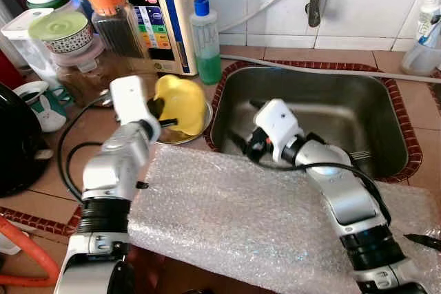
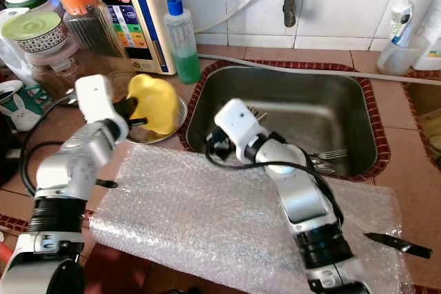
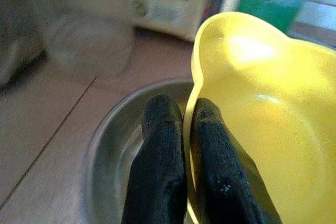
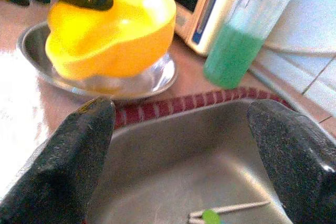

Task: Kitchen organization

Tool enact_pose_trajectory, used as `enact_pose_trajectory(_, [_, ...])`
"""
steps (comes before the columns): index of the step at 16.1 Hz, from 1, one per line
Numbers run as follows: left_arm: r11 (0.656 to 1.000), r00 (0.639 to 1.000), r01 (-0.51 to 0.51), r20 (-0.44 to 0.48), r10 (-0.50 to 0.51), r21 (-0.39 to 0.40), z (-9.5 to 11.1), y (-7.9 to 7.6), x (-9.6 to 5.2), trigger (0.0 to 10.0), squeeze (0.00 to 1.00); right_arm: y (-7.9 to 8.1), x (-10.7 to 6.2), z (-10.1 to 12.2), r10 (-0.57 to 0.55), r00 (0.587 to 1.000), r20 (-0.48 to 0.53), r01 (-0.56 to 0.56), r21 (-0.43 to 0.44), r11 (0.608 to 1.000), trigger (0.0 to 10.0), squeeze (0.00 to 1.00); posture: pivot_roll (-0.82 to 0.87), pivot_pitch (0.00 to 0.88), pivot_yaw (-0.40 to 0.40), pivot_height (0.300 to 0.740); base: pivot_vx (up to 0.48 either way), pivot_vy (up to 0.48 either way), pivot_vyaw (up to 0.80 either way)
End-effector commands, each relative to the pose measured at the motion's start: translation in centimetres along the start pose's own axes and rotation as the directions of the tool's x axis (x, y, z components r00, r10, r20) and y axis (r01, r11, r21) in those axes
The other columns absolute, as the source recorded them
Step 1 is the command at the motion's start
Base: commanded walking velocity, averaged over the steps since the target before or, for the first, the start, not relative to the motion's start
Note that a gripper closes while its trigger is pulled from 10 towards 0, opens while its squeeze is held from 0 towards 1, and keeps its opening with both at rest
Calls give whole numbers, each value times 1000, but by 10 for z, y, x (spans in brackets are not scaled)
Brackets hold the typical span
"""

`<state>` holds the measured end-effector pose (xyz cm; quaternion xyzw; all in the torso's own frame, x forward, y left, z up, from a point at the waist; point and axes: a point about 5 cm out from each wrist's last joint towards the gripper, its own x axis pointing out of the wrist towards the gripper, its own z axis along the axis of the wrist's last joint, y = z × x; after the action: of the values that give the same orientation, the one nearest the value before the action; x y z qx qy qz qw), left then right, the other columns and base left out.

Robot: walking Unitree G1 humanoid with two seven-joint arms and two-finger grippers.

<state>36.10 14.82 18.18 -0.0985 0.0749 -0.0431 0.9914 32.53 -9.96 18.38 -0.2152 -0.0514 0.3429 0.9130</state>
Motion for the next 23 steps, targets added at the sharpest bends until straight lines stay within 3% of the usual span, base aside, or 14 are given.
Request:
enact_pose_trajectory(1, [996, 996, 4, 90, -11, 84, 14, -3, -4, 0, 0, -6, 2, 14, -43, 997, 58, 43, 4, 999, 10000, 0, -225, 83, 156, 740, 0, 0, 0])
enact_pose_trajectory(4, [960, 978, 27, 191, -83, 278, 25, -18, -7, 0, 0, -14, 3, 23, -135, 984, 112, 129, 56, 990, 10000, 0, -223, 86, 159, 740, 0, 0, 0])
enact_pose_trajectory(6, [934, 965, 106, 190, -179, 340, 23, -34, -10, 0, 0, -18, 5, 32, -191, 969, 158, 168, 151, 974, 10000, 0, -222, 91, 164, 740, 0, 0, 0])
enact_pose_trajectory(10, [911, 953, 138, 199, -229, 389, 20, -45, -12, 0, 0, -15, 12, 43, -231, 955, 184, 158, 343, 926, 10000, 0, -222, 92, 172, 740, 0, 0, 0])
enact_pose_trajectory(14, [892, 935, 168, 220, -279, 419, 22, -53, -15, 0, 0, -4, 19, 47, -195, 965, 172, 123, 359, 925, 10000, 0, -222, 92, 172, 740, 0, 0, 0])
enact_pose_trajectory(19, [864, 861, 206, 334, -383, 460, 36, -70, -27, 0, 0, -9, 29, 42, -238, 966, 106, 179, 395, 901, 10000, 0, -220, 91, 165, 740, 0, 0, 0])
enact_pose_trajectory(21, [854, 851, 207, 343, -398, 477, 36, -70, -29, 0, 0, -13, 32, 43, -268, 958, 98, 207, 408, 889, 471, 0, -218, 91, 162, 740, 0, 0, 0])
enact_pose_trajectory(23, [825, 843, 213, 328, -426, 524, 32, -72, -32, 78, 0, -20, 34, 43, -309, 948, 78, 252, 410, 877, 0, 0, -217, 90, 162, 740, 0, 0, 0])
